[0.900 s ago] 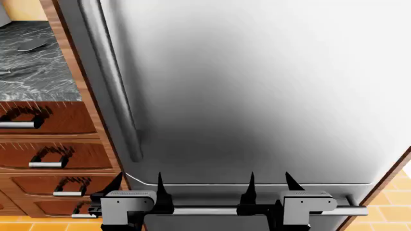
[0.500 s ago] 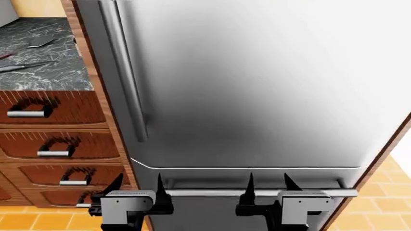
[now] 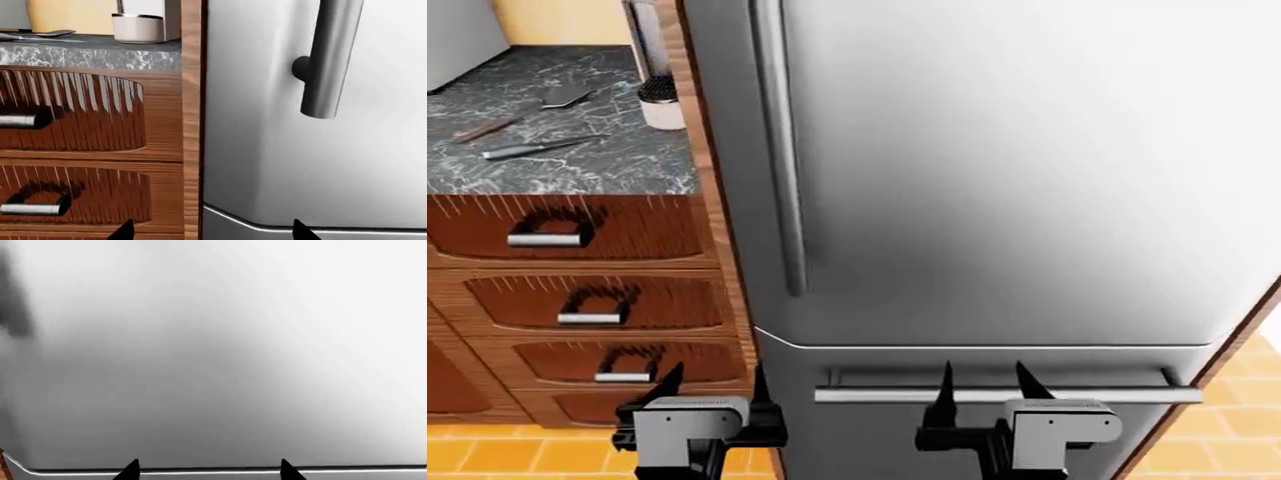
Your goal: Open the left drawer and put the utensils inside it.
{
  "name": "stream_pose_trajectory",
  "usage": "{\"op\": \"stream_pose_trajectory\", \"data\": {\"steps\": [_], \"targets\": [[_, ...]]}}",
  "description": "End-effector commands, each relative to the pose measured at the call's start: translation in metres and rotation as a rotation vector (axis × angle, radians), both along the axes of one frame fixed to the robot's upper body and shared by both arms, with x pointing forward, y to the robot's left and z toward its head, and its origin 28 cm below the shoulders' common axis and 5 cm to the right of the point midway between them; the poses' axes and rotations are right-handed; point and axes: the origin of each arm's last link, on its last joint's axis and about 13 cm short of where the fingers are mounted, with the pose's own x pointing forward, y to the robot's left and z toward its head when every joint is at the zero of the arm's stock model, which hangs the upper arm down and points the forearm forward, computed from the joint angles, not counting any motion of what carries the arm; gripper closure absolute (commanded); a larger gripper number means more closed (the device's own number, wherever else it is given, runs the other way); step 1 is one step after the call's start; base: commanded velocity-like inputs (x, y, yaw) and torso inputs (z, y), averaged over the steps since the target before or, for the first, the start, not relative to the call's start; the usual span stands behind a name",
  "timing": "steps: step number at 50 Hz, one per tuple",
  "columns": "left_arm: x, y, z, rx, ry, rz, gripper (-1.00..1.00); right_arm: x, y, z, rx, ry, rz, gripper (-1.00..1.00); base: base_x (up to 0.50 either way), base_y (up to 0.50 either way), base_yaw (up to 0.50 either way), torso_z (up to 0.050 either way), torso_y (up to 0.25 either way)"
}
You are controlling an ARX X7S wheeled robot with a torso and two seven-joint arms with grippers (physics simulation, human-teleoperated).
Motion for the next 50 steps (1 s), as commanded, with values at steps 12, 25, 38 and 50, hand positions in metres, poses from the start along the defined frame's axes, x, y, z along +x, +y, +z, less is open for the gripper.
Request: {"op": "stream_pose_trajectory", "data": {"steps": [12,25,38,50], "targets": [[-0.0003,0.0018,-0.0014,0.007,0.007,0.023,-1.0,0.001,0.0018,-0.0028,0.0,0.007,-0.007,-1.0,0.01,0.5,0.0,0.05,0.0],[0.0,0.0016,-0.0027,0.017,0.01,0.021,-1.0,0.0011,0.003,-0.006,-0.013,0.018,-0.008,-1.0,0.01,0.5,0.0,0.05,0.0],[0.0002,0.0023,-0.0011,0.021,0.008,0.025,-1.0,0.0005,0.0051,-0.0047,-0.013,0.018,0.005,-1.0,0.01,0.5,0.0,0.05,0.0],[0.0002,0.0025,-0.0022,0.022,0.006,0.03,-1.0,0.0006,0.0048,-0.0065,-0.011,0.023,0.005,-1.0,0.0,0.5,0.0,0.05,0.0]]}}
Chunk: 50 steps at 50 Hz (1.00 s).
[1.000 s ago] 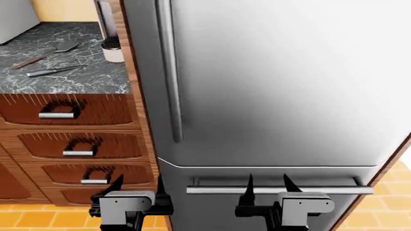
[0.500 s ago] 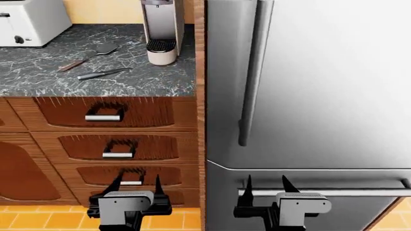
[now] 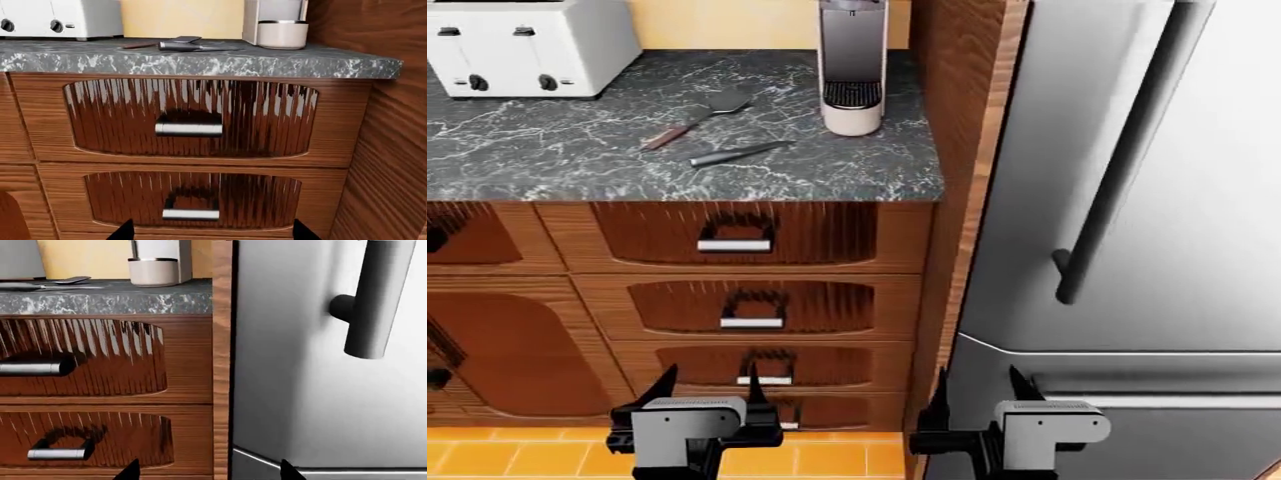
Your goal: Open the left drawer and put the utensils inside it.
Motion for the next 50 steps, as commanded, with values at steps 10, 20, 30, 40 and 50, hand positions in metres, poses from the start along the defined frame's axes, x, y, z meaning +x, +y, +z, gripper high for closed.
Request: {"op": "stream_pose_trajectory", "data": {"steps": [10,20,30,40,50], "targets": [[0.0005,-0.0001,-0.0021,0.005,0.003,0.006,-1.0,0.0011,0.0,-0.0035,0.001,0.01,0.0,-1.0,0.0,0.5,0.0,0.05,0.0],[0.0008,0.0003,-0.0016,0.007,0.003,0.006,-1.0,0.0017,0.0007,-0.0019,0.0,0.01,0.001,-1.0,0.0,0.5,0.0,0.05,0.0],[0.0007,0.0009,-0.0014,0.01,0.002,0.01,-1.0,0.001,0.0012,-0.0012,-0.001,0.008,0.006,-1.0,0.01,0.5,0.0,0.05,0.0],[0.0006,0.0009,-0.0038,0.01,0.007,0.012,-1.0,0.0008,0.001,-0.0037,0.002,0.014,0.009,-1.0,0.01,0.5,0.0,0.05,0.0],[0.0005,0.001,-0.0041,0.01,0.009,0.013,-1.0,0.0007,0.0013,-0.0034,0.002,0.017,0.013,-1.0,0.0,0.5,0.0,0.05,0.0]]}}
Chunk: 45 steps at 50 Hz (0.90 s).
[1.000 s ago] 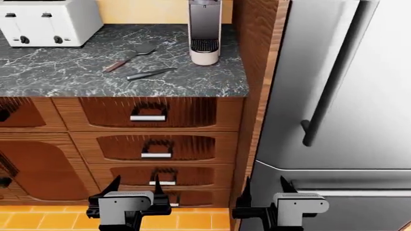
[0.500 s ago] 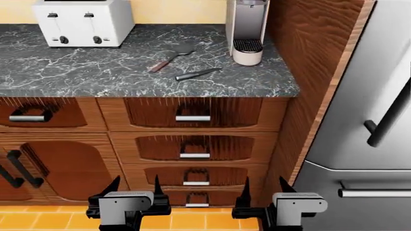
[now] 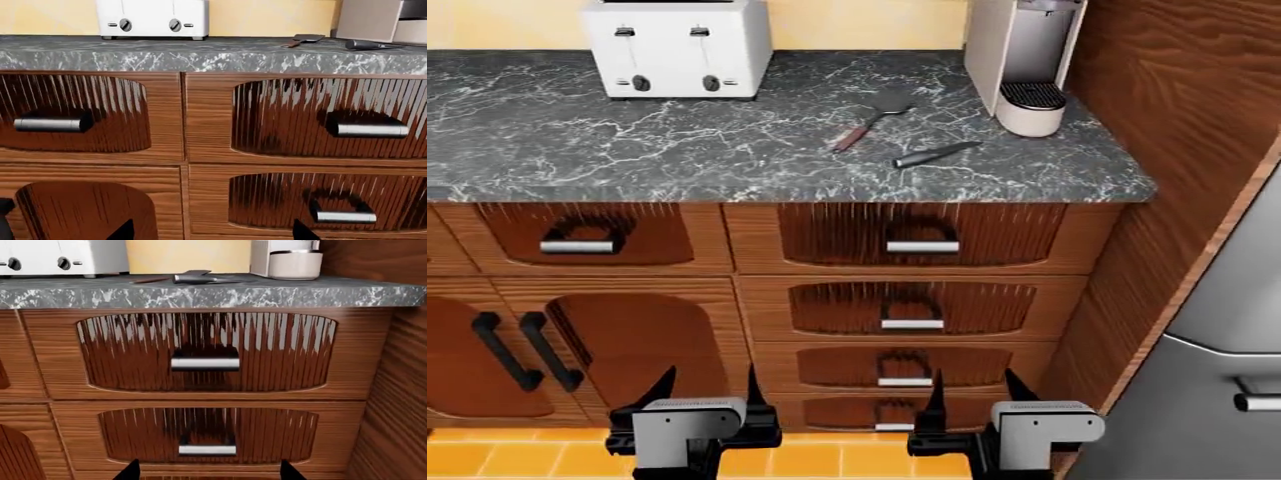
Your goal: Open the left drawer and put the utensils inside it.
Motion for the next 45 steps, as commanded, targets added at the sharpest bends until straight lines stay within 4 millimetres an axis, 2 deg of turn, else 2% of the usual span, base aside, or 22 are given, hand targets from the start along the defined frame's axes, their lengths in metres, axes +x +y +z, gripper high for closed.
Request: {"op": "stream_pose_trajectory", "data": {"steps": [1,21,24,26,28,29,30,31,32,33,36,37,39,40,41,43,44,45], "targets": [[0.0,0.0,-0.001,0.0,0.003,0.003,-1.0,0.0,0.0,0.0,0.0,0.003,0.003,-1.0,0.01,0.5,0.0,0.05,0.0],[-0.001,0.0,0.0,0.004,0.002,0.003,-1.0,-0.001,0.001,0.0,-0.004,0.005,0.007,-1.0,0.0,0.5,0.0,0.05,0.0],[-0.001,-0.001,0.002,-0.031,0.031,-0.022,-1.0,0.001,0.0,0.002,0.06,0.068,0.008,-1.0,0.0,0.33,0.0,0.033,0.0],[-0.006,-0.002,0.02,-0.064,0.084,-0.048,-1.0,0.001,-0.001,0.008,0.122,0.124,0.041,-1.0,0.0,0.0,0.0,0.0,0.0],[-0.013,-0.004,0.049,-0.075,0.1,-0.083,-1.0,-0.001,-0.002,0.018,0.197,0.138,0.039,-1.0,0.0,0.0,0.0,0.0,0.0],[-0.018,-0.006,0.067,-0.068,0.109,-0.127,-1.0,-0.003,-0.003,0.021,0.295,0.158,0.108,-1.0,0.0,0.0,0.0,0.0,0.0],[-0.021,-0.007,0.079,-0.036,0.117,-0.164,-1.0,-0.004,-0.005,0.024,0.341,0.153,0.069,-1.0,0.0,0.0,0.0,0.0,0.0],[-0.024,-0.007,0.095,-0.013,0.112,-0.193,-1.0,-0.008,-0.006,0.027,0.393,0.176,0.11,-1.0,0.0,0.0,0.0,0.0,0.0],[-0.028,-0.006,0.114,-0.016,0.119,-0.241,-1.0,-0.015,-0.008,0.03,0.528,0.228,0.173,-1.0,0.0,0.0,0.0,0.0,0.0],[-0.031,-0.006,0.133,-0.019,0.115,-0.297,-1.0,-0.02,-0.01,0.031,0.636,0.254,0.212,-1.0,0.0,0.0,0.0,0.0,0.0],[-0.034,-0.003,0.165,-0.006,0.142,-0.355,-1.0,-0.026,-0.019,0.029,0.801,0.306,0.252,-1.0,0.0,0.0,0.0,0.0,0.0],[-0.028,0.004,0.179,0.005,0.146,-0.277,-1.0,-0.029,-0.022,0.027,0.857,0.323,0.272,-1.0,0.0,0.0,0.0,0.0,0.0],[-0.026,0.004,0.201,0.112,0.16,-0.268,-1.0,-0.031,-0.026,0.024,0.935,0.326,0.286,-1.0,0.0,0.0,0.0,0.0,0.0],[-0.025,0.001,0.221,0.116,0.112,-0.254,-1.0,-0.031,-0.029,0.023,1.019,0.344,0.29,-1.0,0.0,0.0,0.0,0.0,0.0],[-0.032,-0.002,0.23,0.12,0.127,-0.279,-1.0,-0.032,-0.029,0.023,1.053,0.349,0.307,-1.0,0.0,0.0,0.0,0.0,0.0],[-0.038,0.0,0.265,0.133,0.151,-0.364,-1.0,-0.034,-0.03,0.023,1.121,0.314,0.303,-1.0,0.0,0.0,0.0,0.0,0.0],[-0.045,0.002,0.275,0.131,0.183,-0.443,-1.0,-0.035,-0.031,0.023,1.124,0.304,0.288,-1.0,0.0,0.0,0.0,0.0,0.0],[-0.044,0.003,0.287,0.153,0.172,-0.449,-1.0,-0.036,-0.031,0.022,1.148,0.298,0.294,-1.0,0.0,0.0,0.0,0.0,0.0]]}}
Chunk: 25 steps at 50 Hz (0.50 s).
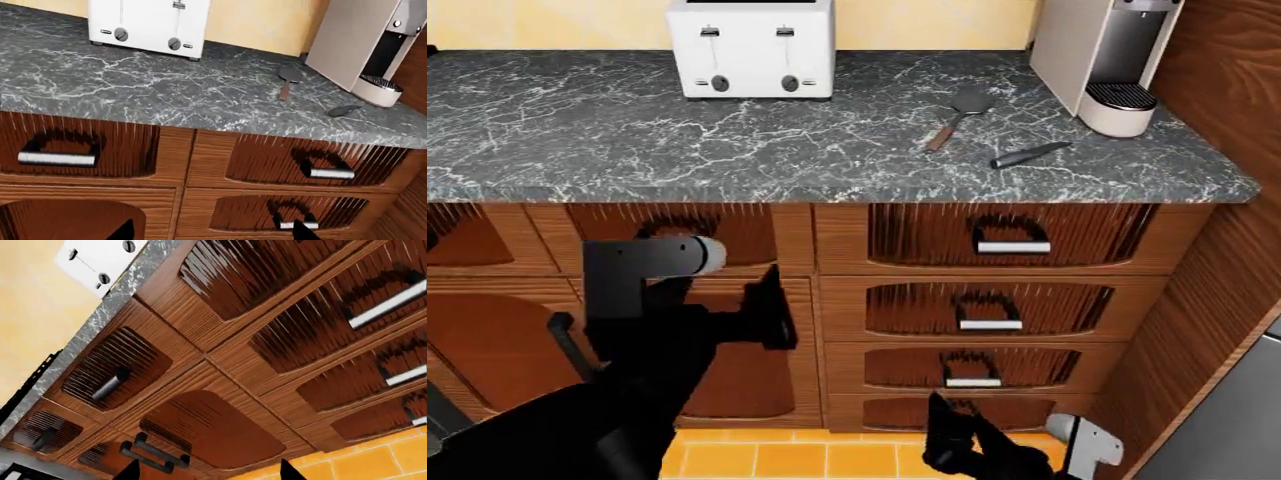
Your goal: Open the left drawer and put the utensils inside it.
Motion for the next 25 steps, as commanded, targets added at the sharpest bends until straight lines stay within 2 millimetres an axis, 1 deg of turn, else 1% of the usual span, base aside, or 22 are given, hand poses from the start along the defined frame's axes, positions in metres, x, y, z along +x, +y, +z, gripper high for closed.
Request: {"op": "stream_pose_trajectory", "data": {"steps": [1,2,3,5,6,7,8,9,10,11,12,14,15,16,17,18,21,25], "targets": [[-0.051,0.013,0.127,0.313,-0.042,-0.285,-1.0,-0.015,-0.012,0.006,0.458,0.017,0.053,-1.0,0.0,0.0,0.0,0.0,0.0],[-0.047,0.014,0.143,0.367,-0.063,-0.293,-1.0,-0.016,-0.013,0.003,0.499,0.017,0.023,-1.0,0.0,0.0,0.0,0.0,0.0],[-0.045,0.015,0.149,0.372,-0.057,-0.304,-1.0,-0.016,-0.014,0.002,0.516,0.013,0.015,-1.0,0.0,0.0,0.0,0.0,0.0],[-0.033,0.015,0.174,0.375,0.011,-0.341,-1.0,-0.021,-0.015,-0.001,0.552,0.004,-0.038,-1.0,0.0,0.0,0.0,0.0,0.0],[-0.028,0.015,0.18,0.421,-0.007,-0.339,-1.0,-0.023,-0.016,-0.001,0.577,-0.005,-0.042,-1.0,0.0,0.0,0.0,0.0,0.0],[-0.024,0.015,0.186,0.37,0.037,-0.4,-1.0,-0.025,-0.016,-0.001,0.618,-0.009,-0.026,-1.0,0.0,0.0,0.0,0.0,0.0],[-0.022,0.013,0.196,0.408,0.017,-0.42,-1.0,-0.028,-0.015,-0.002,0.626,-0.02,-0.032,-1.0,0.0,0.0,0.0,0.0,0.0],[-0.021,0.012,0.199,0.41,0.033,-0.438,-1.0,-0.029,-0.014,-0.003,0.636,-0.015,-0.032,-1.0,0.0,0.0,0.0,0.0,0.0],[-0.021,0.011,0.208,0.45,0.033,-0.462,-1.0,-0.032,-0.015,-0.004,0.679,-0.021,-0.005,-1.0,0.0,0.0,0.0,0.0,0.0],[-0.02,0.009,0.216,0.467,0.036,-0.459,-1.0,-0.033,-0.016,-0.007,0.704,-0.02,0.0,-1.0,0.0,0.0,0.0,0.0,0.0],[-0.018,0.009,0.22,0.476,0.04,-0.447,-1.0,-0.034,-0.017,-0.008,0.712,-0.021,0.001,-1.0,0.0,0.0,0.0,0.0,0.0],[-0.015,0.009,0.234,0.511,0.033,-0.432,-1.0,-0.037,-0.02,-0.009,0.722,-0.032,-0.006,-1.0,0.0,0.0,0.0,0.0,0.0],[-0.016,0.009,0.236,0.512,0.028,-0.439,-1.0,-0.037,-0.021,-0.008,0.73,-0.038,-0.002,-1.0,0.0,0.0,0.0,0.0,0.0],[-0.016,0.008,0.241,0.515,0.018,-0.435,-1.0,-0.038,-0.021,-0.007,0.694,-0.044,-0.014,-1.0,0.0,0.0,0.0,0.0,0.0],[-0.016,0.008,0.243,0.515,0.01,-0.434,-1.0,-0.037,-0.021,-0.007,0.692,-0.04,-0.013,-1.0,0.0,0.0,0.0,0.0,0.0],[-0.015,0.007,0.244,0.521,0.01,-0.427,-1.0,-0.035,-0.021,-0.008,0.655,-0.025,-0.024,-1.0,0.0,0.0,0.0,0.0,0.0],[-0.013,0.007,0.242,0.534,0.019,-0.421,-1.0,-0.033,-0.018,-0.014,0.668,0.007,-0.016,-1.0,0.0,0.0,0.0,0.0,0.0],[-0.009,0.006,0.239,0.562,0.029,-0.422,-1.0,-0.031,-0.019,-0.014,0.673,0.033,-0.023,-1.0,0.0,0.0,0.0,0.0,0.0]]}}
